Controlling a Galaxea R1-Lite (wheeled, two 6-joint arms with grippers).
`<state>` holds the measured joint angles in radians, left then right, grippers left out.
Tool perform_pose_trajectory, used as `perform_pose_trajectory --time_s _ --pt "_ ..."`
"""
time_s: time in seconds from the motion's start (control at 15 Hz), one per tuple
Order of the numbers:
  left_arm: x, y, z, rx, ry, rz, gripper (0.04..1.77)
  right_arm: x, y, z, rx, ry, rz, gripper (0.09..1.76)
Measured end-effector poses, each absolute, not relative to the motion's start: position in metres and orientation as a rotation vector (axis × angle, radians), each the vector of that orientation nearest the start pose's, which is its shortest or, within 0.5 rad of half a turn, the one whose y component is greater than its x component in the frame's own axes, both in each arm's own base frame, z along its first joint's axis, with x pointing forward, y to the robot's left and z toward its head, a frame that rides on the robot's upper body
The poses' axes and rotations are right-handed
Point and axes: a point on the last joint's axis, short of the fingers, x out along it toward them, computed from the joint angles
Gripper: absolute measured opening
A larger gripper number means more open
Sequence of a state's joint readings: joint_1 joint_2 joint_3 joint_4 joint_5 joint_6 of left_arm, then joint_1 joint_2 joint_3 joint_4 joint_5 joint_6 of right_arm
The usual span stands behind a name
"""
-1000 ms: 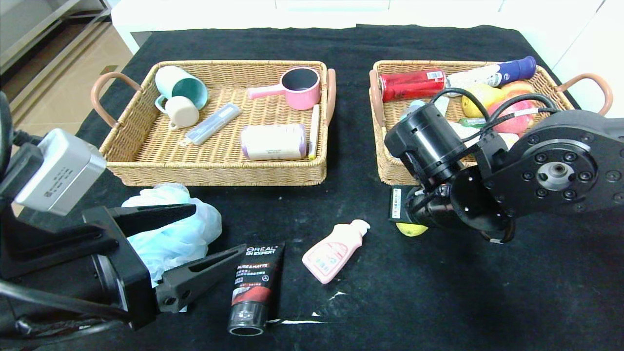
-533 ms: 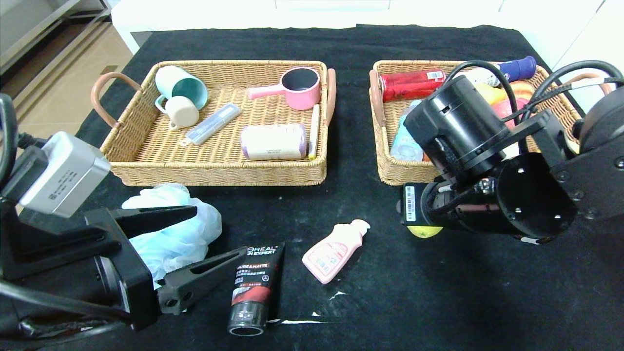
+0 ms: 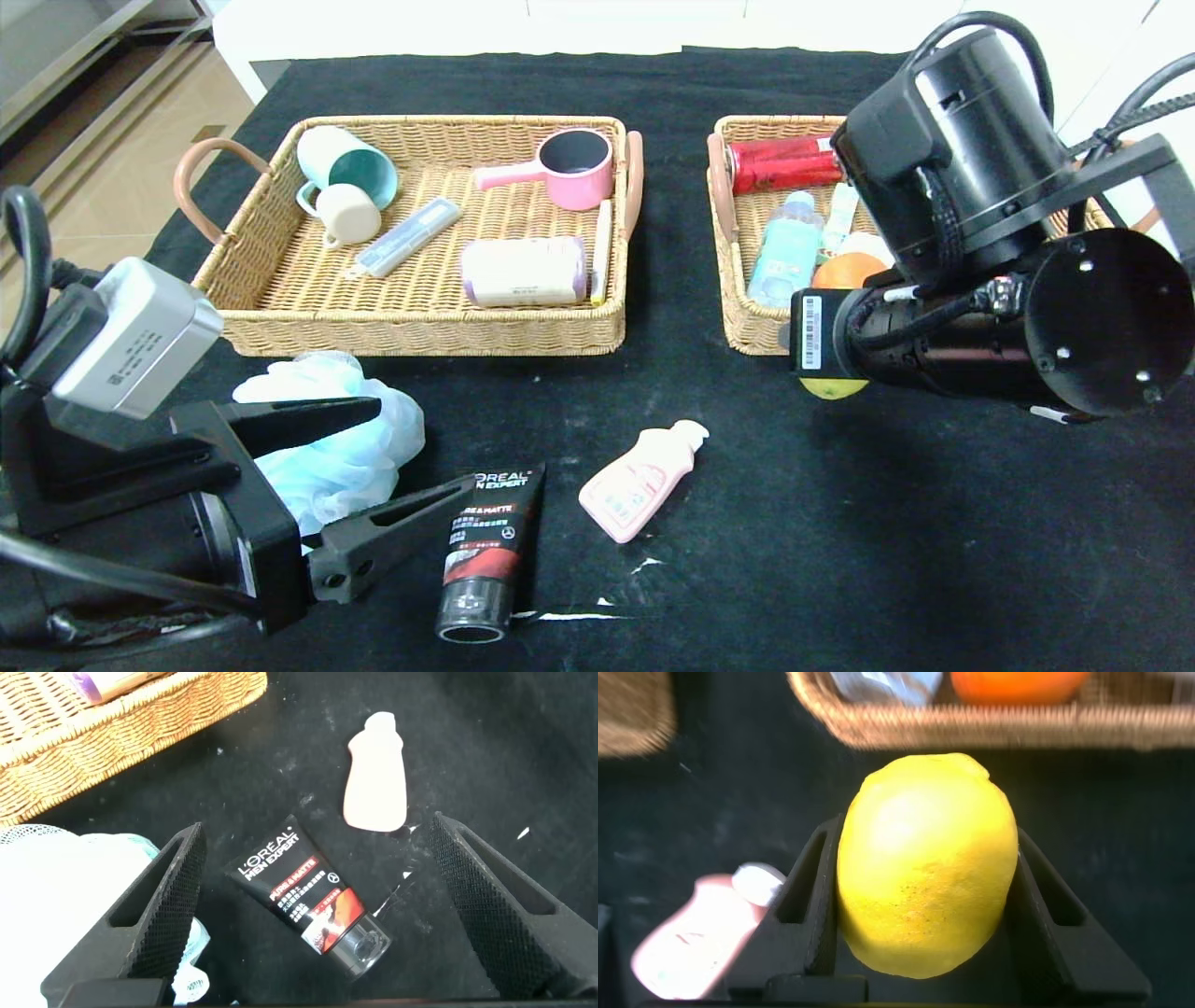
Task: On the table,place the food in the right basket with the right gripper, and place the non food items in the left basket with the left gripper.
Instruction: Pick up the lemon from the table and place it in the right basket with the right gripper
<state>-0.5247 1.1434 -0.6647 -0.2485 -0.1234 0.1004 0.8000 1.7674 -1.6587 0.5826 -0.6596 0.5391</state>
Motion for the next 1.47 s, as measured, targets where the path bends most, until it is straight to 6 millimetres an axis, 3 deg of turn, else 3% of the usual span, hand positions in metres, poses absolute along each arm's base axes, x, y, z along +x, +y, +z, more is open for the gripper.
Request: perform_pose_trajectory --time_s 0.47,1.13,1.47 --pt "0.142 -0.085 0.236 0.143 0.198 -0.656 1.72 0.266 0.206 0.317 0.087 0.286 -0.006 1.05" --pt "0.141 -0.085 0.236 0.148 0.194 -0.657 1.72 0.318 0.180 0.324 0.119 0.081 -0.115 1.05" --pt "0.141 -0.085 0.237 0.148 0.192 -0.657 1.72 0.344 0.167 0.315 0.127 0.029 -0.174 1.05"
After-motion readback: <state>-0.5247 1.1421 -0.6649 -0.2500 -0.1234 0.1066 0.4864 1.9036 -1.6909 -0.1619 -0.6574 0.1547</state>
